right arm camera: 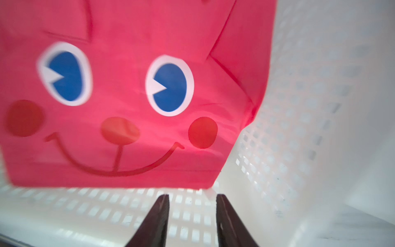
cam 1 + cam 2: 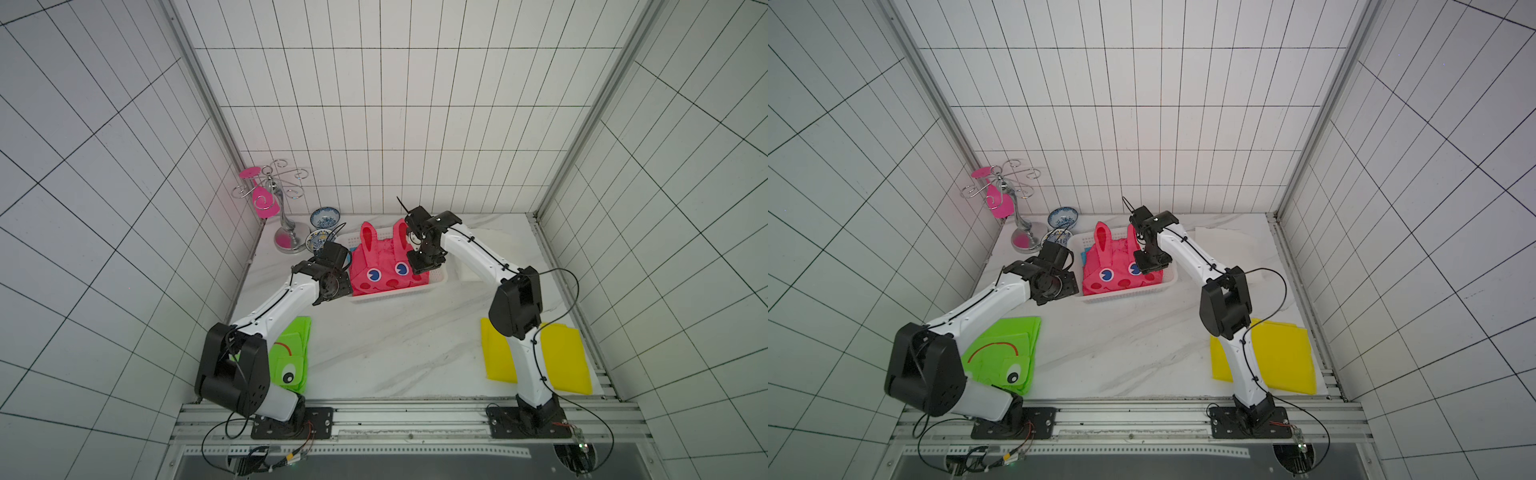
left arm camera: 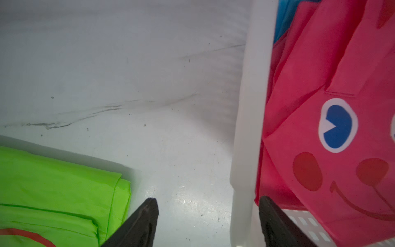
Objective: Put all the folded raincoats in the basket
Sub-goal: Place the raincoat in the basket, then move the raincoat to the center of the board.
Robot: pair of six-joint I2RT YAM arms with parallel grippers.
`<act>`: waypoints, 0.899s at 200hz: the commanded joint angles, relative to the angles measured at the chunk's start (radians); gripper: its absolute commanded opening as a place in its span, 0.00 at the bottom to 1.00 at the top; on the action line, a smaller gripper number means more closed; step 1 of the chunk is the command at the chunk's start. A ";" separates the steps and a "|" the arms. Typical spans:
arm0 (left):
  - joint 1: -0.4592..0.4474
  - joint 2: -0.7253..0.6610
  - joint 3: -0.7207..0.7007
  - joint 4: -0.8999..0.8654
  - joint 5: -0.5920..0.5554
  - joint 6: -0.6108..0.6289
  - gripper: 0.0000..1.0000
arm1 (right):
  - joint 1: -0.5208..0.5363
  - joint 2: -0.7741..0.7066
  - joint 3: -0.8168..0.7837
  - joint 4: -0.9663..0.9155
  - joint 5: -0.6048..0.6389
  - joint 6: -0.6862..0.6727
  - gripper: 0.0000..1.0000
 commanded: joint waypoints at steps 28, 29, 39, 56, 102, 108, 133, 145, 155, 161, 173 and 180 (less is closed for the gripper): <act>0.004 -0.143 0.081 0.016 0.125 0.048 0.78 | -0.011 -0.425 -0.373 0.130 0.170 0.172 0.49; 0.004 -0.146 0.080 0.019 0.128 0.051 0.78 | -0.011 -0.434 -0.383 0.130 0.174 0.175 0.49; -0.004 -0.179 0.068 0.047 0.188 0.072 0.78 | -0.024 -0.518 -0.474 0.137 0.222 0.217 0.49; -0.059 -0.245 0.013 0.126 0.209 0.088 0.78 | -0.059 -0.653 -0.657 0.145 0.251 0.298 0.53; -0.274 -0.338 -0.093 0.183 0.191 0.087 0.79 | -0.204 -0.905 -1.141 0.173 0.190 0.572 0.54; -0.298 -0.342 -0.109 0.182 0.191 0.079 0.79 | -0.222 -0.921 -1.191 0.186 0.179 0.588 0.54; -0.374 -0.365 -0.185 0.182 0.193 0.022 0.79 | -0.266 -0.942 -1.348 0.244 0.164 0.629 0.55; -0.399 -0.376 -0.218 0.181 0.187 -0.007 0.79 | -0.271 -0.933 -1.390 0.277 0.146 0.631 0.55; -0.408 -0.381 -0.238 0.167 0.181 -0.028 0.79 | -0.273 -0.918 -1.419 0.321 0.103 0.618 0.54; -0.410 -0.383 -0.247 0.150 0.181 -0.043 0.79 | -0.274 -0.901 -1.430 0.356 0.058 0.603 0.53; -0.412 -0.387 -0.270 0.114 0.192 -0.072 0.80 | -0.274 -0.860 -1.444 0.397 -0.028 0.581 0.53; -0.411 -0.391 -0.282 0.094 0.198 -0.086 0.80 | -0.271 -0.836 -1.455 0.425 -0.089 0.564 0.52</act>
